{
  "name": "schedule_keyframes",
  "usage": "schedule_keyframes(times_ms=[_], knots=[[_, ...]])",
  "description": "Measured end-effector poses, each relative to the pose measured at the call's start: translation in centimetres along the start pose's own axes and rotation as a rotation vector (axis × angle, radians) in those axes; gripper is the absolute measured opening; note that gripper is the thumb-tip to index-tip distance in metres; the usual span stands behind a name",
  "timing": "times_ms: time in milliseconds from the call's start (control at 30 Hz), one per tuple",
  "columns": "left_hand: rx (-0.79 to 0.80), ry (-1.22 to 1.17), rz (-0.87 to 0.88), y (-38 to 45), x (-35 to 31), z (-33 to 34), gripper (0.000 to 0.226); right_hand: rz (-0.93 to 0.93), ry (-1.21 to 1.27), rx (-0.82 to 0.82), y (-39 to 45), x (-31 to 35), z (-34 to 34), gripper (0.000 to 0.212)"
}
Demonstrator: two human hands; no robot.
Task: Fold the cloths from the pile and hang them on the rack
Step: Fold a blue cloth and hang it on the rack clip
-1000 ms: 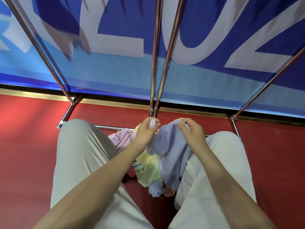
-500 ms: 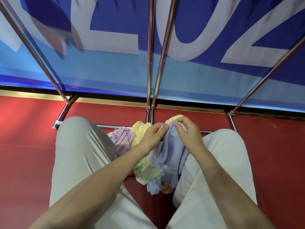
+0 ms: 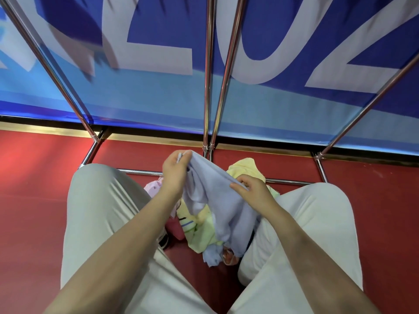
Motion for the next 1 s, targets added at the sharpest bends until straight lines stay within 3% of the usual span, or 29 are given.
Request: schedule_keyframes(times_ms=[233,433,567,733,833,1000], knots=[[-0.171,-0.06,-0.087,1.7,0.9,-4.2,0.034,0.07,0.154,-0.011,-0.1,-0.5,-0.4,0.016],[-0.299,-0.077,-0.081,2.5,1.1,-6.3,0.031,0.119,0.009,0.0,-0.2,-2.4,-1.1,0.017],[-0.374,-0.077,-0.11,3.1,1.6,-7.3,0.03,0.122,-0.014,-0.086,-0.2,-2.9,-2.3,0.018],[-0.162,-0.057,-0.308,3.2,3.7,-4.7,0.015,0.03,0.117,-0.313,-0.3,-1.4,-4.1,0.01],[-0.051,0.076,-0.328,2.8,4.4,-2.7,0.017,-0.014,0.155,-0.425,-0.8,-0.2,-4.8,0.009],[0.052,0.227,-0.208,1.5,4.2,0.2,0.023,-0.07,0.141,-0.367,-0.5,1.0,-4.0,0.01]])
Point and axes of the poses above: each hand's wrist, its own y-axis towards the middle knuckle, its own z-axis out of the palm, x = y × z, the point moved 7 cm from there along y, towards the middle knuckle, and after that the axes turned 12 degrees about y, right-handed, at the moved point
